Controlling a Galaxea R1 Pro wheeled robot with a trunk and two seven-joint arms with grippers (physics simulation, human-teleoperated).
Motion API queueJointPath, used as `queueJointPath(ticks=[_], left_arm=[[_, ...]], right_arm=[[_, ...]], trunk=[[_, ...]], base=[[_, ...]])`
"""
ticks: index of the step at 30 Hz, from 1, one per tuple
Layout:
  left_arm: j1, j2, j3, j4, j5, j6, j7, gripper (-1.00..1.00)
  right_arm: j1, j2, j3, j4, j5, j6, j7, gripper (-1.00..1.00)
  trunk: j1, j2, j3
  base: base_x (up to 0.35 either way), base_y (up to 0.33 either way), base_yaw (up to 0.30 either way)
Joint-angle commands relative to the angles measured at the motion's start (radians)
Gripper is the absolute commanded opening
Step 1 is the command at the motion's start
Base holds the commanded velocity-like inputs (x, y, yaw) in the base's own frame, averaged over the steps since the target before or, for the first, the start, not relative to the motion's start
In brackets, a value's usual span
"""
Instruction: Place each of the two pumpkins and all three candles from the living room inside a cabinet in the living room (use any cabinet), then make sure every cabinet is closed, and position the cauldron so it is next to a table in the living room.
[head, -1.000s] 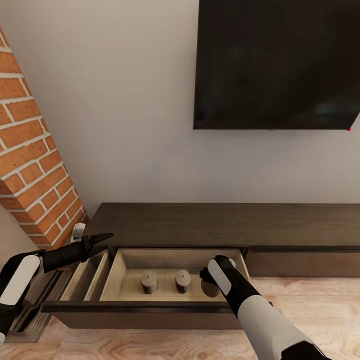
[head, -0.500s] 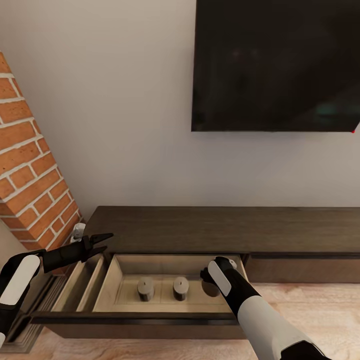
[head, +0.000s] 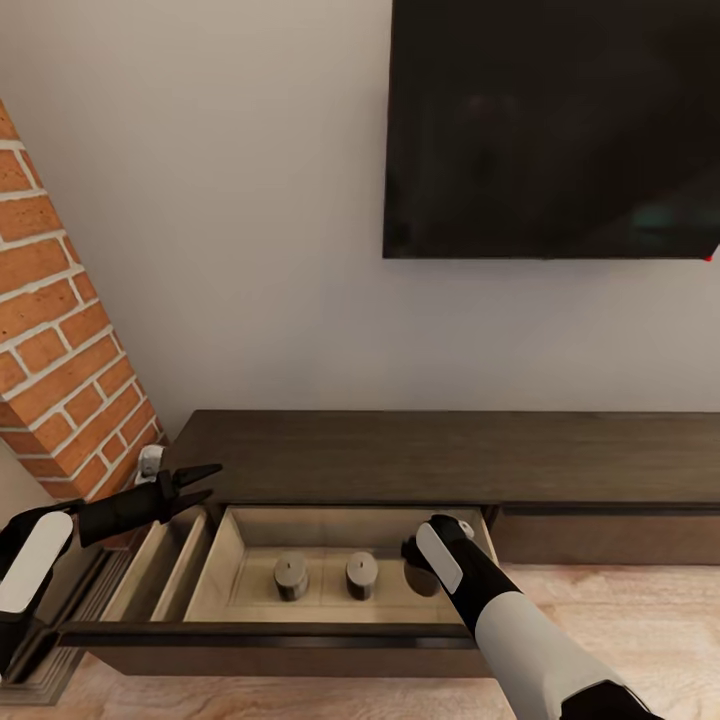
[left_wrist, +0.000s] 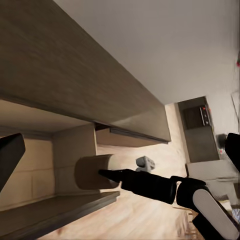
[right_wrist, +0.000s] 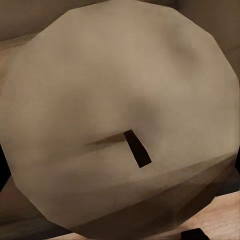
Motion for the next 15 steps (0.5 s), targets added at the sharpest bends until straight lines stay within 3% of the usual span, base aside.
queueJointPath(ticks=[1, 10, 15], left_arm=[[0.000, 0.004, 0.000, 0.000, 0.000, 0.000, -0.013, 1.00], [0.000, 0.011, 0.000, 0.000, 0.000, 0.000, -0.035, 1.00], [0.000, 0.011, -0.001, 0.000, 0.000, 0.000, -0.035, 1.00]], right_arm=[[0.000, 0.000, 0.000, 0.002, 0.001, -0.001, 0.000, -1.00], [-0.001, 0.001, 0.000, 0.004, 0.001, -0.001, 0.000, -1.00], [-0.001, 0.002, 0.000, 0.004, 0.001, -0.001, 0.000, -1.00]], trunk=[[0.004, -0.007, -0.003], [0.038, -0.070, -0.031], [0.038, -0.070, -0.031]], base=[[0.000, 0.000, 0.000], [0.000, 0.000, 0.000], [0.000, 0.000, 0.000]])
